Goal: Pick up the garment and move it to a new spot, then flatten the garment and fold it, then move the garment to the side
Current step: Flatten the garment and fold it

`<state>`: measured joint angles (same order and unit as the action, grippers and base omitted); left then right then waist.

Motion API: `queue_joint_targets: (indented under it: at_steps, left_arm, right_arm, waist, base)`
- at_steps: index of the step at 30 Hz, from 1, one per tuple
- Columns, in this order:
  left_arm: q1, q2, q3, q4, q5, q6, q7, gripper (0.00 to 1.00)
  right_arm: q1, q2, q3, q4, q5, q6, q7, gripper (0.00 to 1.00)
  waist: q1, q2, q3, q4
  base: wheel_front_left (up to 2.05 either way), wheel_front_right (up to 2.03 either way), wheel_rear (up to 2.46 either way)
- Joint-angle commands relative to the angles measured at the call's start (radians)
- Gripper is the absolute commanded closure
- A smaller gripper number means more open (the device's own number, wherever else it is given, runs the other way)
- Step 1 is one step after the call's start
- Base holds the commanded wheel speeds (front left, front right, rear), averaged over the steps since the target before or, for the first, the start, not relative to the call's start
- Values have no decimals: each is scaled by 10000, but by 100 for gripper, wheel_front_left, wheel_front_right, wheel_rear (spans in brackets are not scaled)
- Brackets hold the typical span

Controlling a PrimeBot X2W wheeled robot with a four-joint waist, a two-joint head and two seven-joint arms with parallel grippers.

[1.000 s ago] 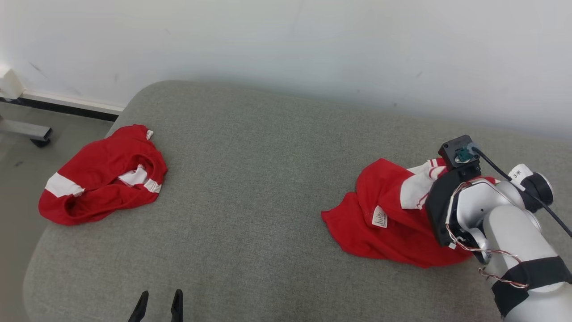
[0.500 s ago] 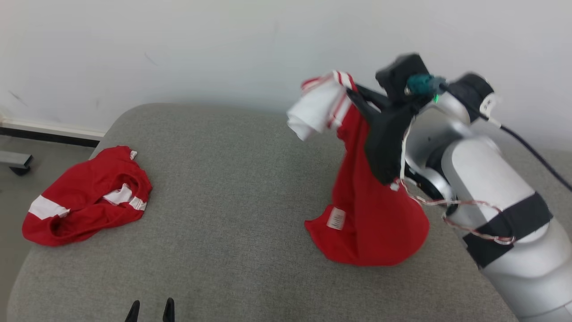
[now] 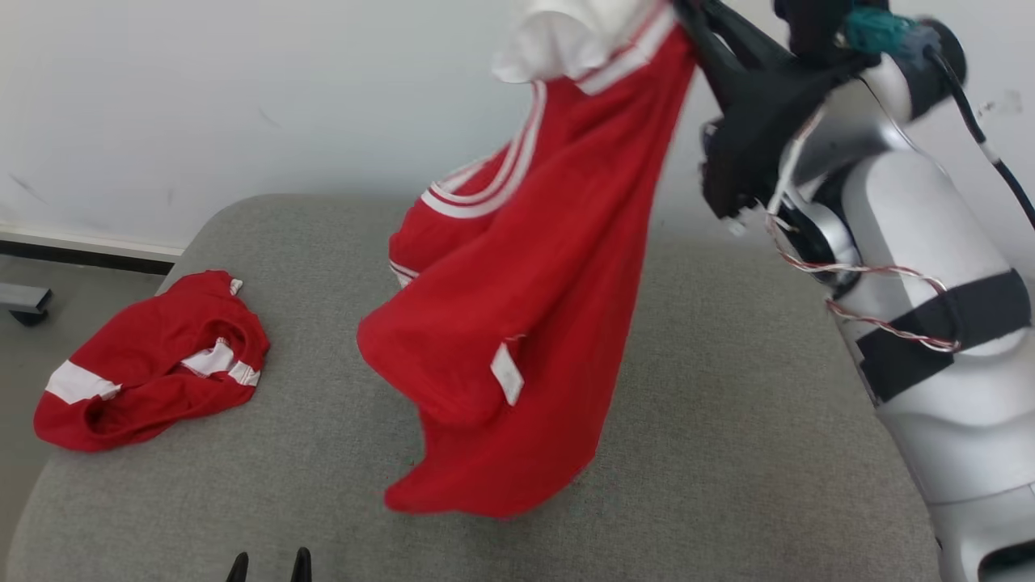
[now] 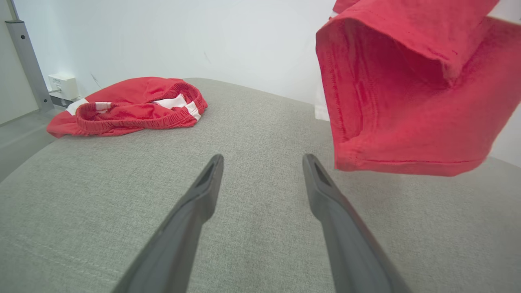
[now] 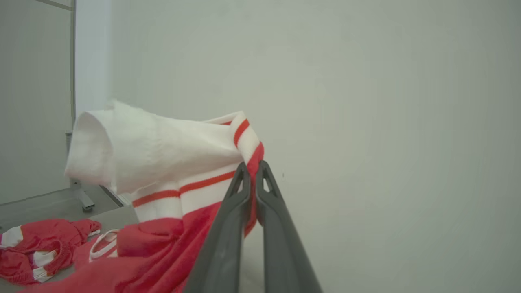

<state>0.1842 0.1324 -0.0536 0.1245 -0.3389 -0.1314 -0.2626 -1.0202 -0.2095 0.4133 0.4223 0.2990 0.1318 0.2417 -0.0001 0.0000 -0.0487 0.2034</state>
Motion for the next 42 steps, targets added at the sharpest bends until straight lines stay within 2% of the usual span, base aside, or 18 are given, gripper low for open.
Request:
queue_joint_targets:
  at_steps: [1, 5, 11, 15, 20, 21, 22, 23, 29, 34, 42]
  left_arm:
    - [107, -43, -32, -35, 42, 18, -34, 0]
    - [93, -99, -115, -35, 46, 18, -34, 0]
    - [-83, -121, -195, -33, 43, 18, -34, 0]
    - [-146, -95, -230, -16, 24, 18, -34, 0]
    - [-246, -72, -364, 10, 11, 18, -34, 0]
    - [-265, -81, -388, 8, 20, 18, -34, 0]
    - [-277, -90, -404, 12, 25, 18, -34, 0]
    - [-306, -93, -435, 16, 30, 18, -34, 0]
    - [-409, -88, -482, 70, 27, 18, -34, 0]
    - [-253, -105, -425, 75, -15, 18, -34, 0]
    - [-192, -91, -417, 121, -75, 18, -34, 0]
  right_arm:
    - [432, -134, -334, 238, -223, -22, 54, 100]
    - [1577, -584, -1468, 826, -907, -22, 259, 100]
    - [3899, -1169, -3696, 1413, -1790, -22, 189, 100]
    - [5142, -1013, -4996, 1400, -2382, -22, 129, 100]
    - [6170, -654, -5933, 1078, -2844, -22, 278, 100]
    - [6330, -569, -6083, 989, -2903, -22, 274, 72]
    - [6468, -491, -6207, 906, -2978, -22, 315, 16]
    - [6609, -414, -6353, 821, -3035, -22, 355, 0]
    - [7405, -156, -6857, 242, -3368, -22, 793, 0]
    - [8019, 30, -7136, -740, -3416, -22, 1128, 0]
    - [8343, 313, -6787, -1988, -3337, -22, 1141, 0]
  waist:
    - [1, 0, 54, -48]
    - [1, 0, 137, -152]
    - [1, 0, 260, -411]
    - [1, 0, 329, -648]
    - [1, 0, 418, -919]
    - [1, 0, 433, -952]
    - [1, 0, 445, -986]
    - [1, 0, 452, -1008]
    - [1, 0, 446, -1073]
    - [1, 0, 423, -1157]
    - [1, 0, 381, -1292]
  base:
    - [0, 0, 0]
    - [0, 0, 0]
    - [0, 0, 0]
    - [0, 0, 0]
    - [0, 0, 0]
    - [0, 0, 0]
    - [0, 0, 0]
    - [0, 0, 0]
    - [0, 0, 0]
    - [0, 0, 0]
    - [0, 0, 0]
